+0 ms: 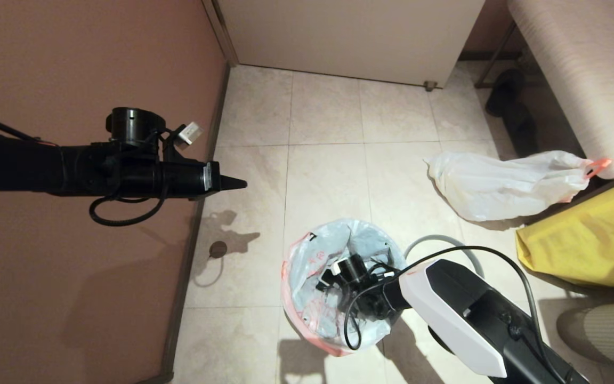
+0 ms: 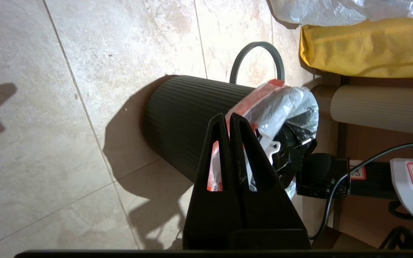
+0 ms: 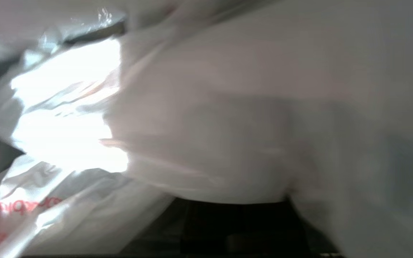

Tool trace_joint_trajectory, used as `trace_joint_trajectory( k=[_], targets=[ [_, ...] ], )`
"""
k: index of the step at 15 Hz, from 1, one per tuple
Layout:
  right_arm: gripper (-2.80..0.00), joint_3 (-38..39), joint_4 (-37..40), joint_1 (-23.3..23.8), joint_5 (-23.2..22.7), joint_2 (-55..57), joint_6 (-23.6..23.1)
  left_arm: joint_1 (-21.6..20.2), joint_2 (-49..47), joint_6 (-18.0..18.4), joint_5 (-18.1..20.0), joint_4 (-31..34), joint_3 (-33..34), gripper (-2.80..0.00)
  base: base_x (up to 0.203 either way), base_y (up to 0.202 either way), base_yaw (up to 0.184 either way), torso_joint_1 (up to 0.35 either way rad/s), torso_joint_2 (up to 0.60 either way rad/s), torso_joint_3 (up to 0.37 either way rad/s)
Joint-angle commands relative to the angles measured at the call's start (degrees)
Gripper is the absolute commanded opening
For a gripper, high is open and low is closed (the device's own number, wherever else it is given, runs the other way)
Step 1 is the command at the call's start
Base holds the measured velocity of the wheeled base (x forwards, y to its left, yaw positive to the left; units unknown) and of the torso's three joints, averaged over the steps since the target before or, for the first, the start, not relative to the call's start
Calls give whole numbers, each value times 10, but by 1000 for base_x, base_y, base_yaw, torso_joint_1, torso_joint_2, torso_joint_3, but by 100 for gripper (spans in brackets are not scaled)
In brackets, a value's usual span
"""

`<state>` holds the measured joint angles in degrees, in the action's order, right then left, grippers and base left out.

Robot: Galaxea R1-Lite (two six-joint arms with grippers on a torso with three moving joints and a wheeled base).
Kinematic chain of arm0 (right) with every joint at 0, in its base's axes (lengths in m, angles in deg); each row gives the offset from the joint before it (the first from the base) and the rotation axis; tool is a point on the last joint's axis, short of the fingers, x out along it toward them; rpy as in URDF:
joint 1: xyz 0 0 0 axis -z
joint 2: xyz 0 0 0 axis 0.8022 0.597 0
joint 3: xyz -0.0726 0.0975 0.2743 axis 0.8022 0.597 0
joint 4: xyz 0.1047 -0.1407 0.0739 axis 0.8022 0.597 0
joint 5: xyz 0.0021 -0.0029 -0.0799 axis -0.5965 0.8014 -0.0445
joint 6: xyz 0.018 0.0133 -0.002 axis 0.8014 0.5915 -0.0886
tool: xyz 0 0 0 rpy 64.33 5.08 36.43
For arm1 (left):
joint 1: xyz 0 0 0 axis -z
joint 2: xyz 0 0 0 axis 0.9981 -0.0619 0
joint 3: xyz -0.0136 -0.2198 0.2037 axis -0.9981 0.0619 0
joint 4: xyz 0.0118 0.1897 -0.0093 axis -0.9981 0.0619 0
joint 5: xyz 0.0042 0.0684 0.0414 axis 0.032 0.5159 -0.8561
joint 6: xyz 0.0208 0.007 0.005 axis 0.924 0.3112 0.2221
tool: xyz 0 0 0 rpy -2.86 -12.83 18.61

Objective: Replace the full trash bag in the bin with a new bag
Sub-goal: Put the new garbage bag on the trash can

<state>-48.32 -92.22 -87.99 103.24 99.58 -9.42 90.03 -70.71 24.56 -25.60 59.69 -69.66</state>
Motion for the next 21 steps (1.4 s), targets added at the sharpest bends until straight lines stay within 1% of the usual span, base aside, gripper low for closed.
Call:
trace_joint_trajectory(
  k=[1, 4, 7, 8, 9, 10, 12, 13, 15, 17, 19, 20, 21],
  targets=[
    [-280, -2, 4, -1, 1, 11, -5, 1, 1, 0, 2, 0, 0, -280, 0, 0, 0, 0, 0, 0],
    [-280, -5, -8, 3, -2, 19, -8, 5, 4, 0, 2, -1, 5, -280, 0, 0, 0, 0, 0, 0],
    [-280, -5, -64, 2, -4, 11, -5, 5, 5, 0, 2, -2, 6, -280, 0, 0, 0, 0, 0, 0],
    [-280, -5, -69, 0, -4, -7, 3, 5, 8, 0, 2, -2, 6, -280, 0, 0, 0, 0, 0, 0],
    [-280, -3, -71, -5, -3, -29, 23, 5, 11, 0, 4, -1, 6, -280, 0, 0, 0, 0, 0, 0],
    [-280, 1, -71, -12, -2, -59, 55, 6, 14, -2, 5, 0, 6, -280, 0, 0, 0, 0, 0, 0],
    [-280, 16, -68, -33, 13, -137, 150, 5, 26, -6, 4, 2, 3, -280, 0, 0, 0, 0, 0, 0],
    [-280, 38, -64, -44, 29, -177, 184, 5, 44, -13, 2, 3, 4, -280, 0, 0, 0, 0, 0, 0],
    [-280, 123, -59, -64, 51, -265, 258, 5, 108, -37, -3, 11, 18, -280, 0, 0, 0, 0, 0, 0],
    [-280, 215, -49, -75, 61, -357, 316, 15, 201, -48, -13, 27, 66, -280, 0, 0, 0, 0, 0, 0],
    [-280, 336, -34, -79, 78, -441, 370, 29, 292, -54, -34, 40, 165, -280, 0, 0, 0, 0, 0, 0],
    [-280, 395, -24, -74, 94, -470, 400, 31, 328, -55, -45, 43, 219, -280, 0, 0, 0, 0, 0, 0],
    [-280, 444, -11, -57, 108, -493, 420, 30, 349, -56, -55, 46, 249, -280, 0, 0, 0, 0, 0, 0]
  ],
)
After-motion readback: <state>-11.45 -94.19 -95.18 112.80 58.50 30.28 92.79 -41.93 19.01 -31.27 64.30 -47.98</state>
